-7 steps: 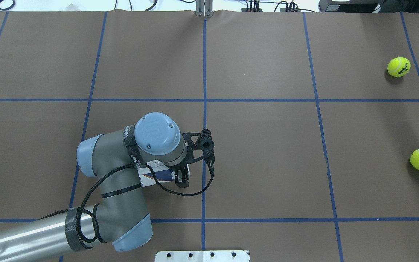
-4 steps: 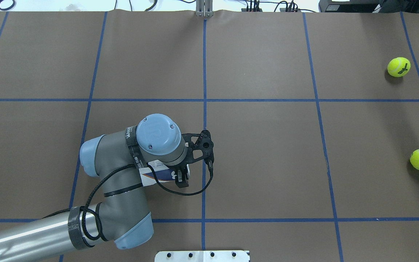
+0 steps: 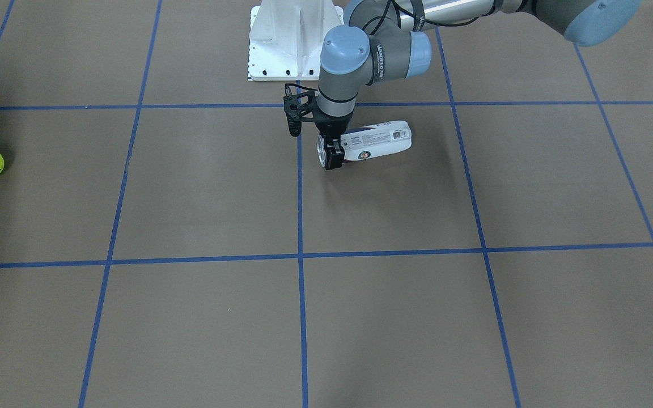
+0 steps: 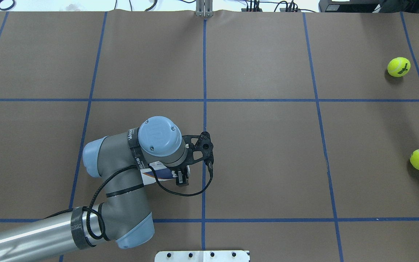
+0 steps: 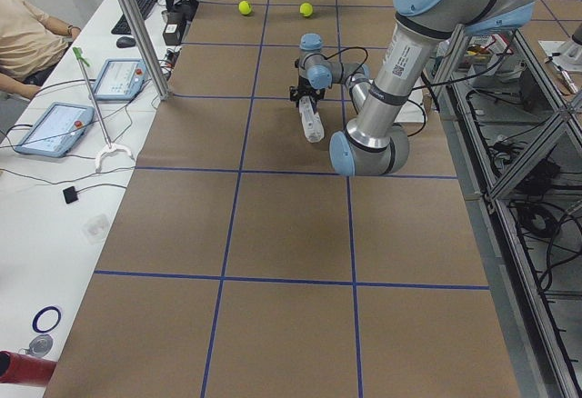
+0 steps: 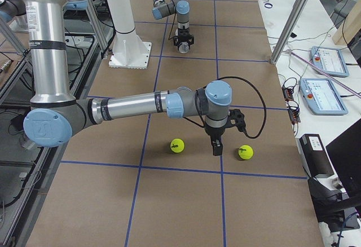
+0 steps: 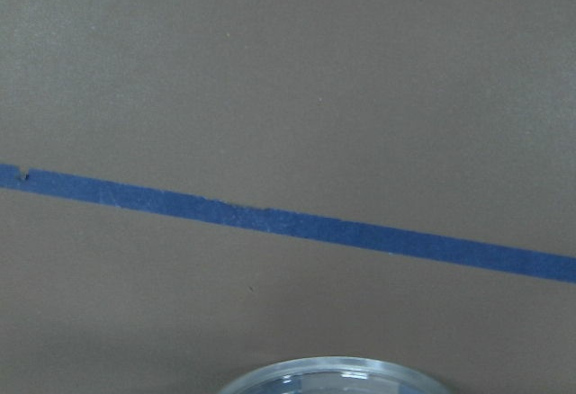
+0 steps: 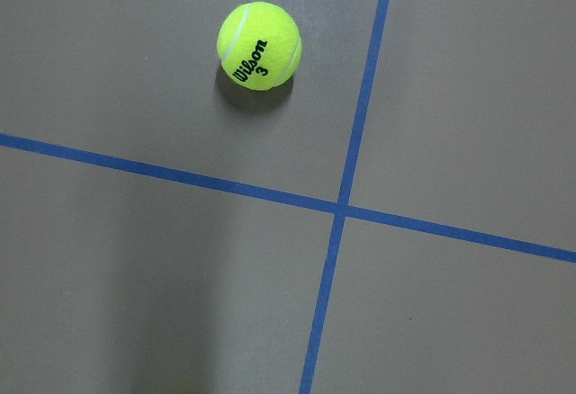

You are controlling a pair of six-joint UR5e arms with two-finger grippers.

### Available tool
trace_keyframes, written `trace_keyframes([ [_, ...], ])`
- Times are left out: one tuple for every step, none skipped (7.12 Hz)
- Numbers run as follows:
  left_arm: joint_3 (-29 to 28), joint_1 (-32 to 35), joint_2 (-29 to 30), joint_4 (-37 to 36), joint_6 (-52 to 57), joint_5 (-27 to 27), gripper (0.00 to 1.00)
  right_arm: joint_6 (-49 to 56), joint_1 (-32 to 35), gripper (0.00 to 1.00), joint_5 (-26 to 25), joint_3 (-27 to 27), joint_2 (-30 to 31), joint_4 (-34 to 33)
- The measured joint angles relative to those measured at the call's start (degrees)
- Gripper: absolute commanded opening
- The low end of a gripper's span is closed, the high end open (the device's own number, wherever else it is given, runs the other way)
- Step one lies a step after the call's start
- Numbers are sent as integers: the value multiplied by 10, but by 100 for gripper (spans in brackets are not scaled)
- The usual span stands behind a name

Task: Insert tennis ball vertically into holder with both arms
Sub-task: 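Close the left gripper around the tube's middle, then lift the tube with the left gripper and turn it upright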

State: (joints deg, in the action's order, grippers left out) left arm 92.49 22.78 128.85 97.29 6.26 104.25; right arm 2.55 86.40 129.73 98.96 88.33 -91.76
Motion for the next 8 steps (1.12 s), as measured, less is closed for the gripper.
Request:
trace_keyframes([
  [9,1,1,1,0,1,71,0,0,100,0,0,0,0],
  [27,5,2,4,0,2,71,0,0,100,1,0,0,0],
  [50,16,4,10,0,6,71,0,0,99,1,0,0,0],
  [67,38,7,29,1,19,71,0,0,100,1,0,0,0],
  [74,63,11,68,1,41,71,0,0,100,2,0,0,0],
  [75,88,12,116,-3,65,62,0,0,100,5,0,0,0],
  [75,107,14,165,-16,84,62,0,0,100,9,0,0,0],
  [71,117,15,228,-42,92,63,0,0,100,12,1,0,0],
])
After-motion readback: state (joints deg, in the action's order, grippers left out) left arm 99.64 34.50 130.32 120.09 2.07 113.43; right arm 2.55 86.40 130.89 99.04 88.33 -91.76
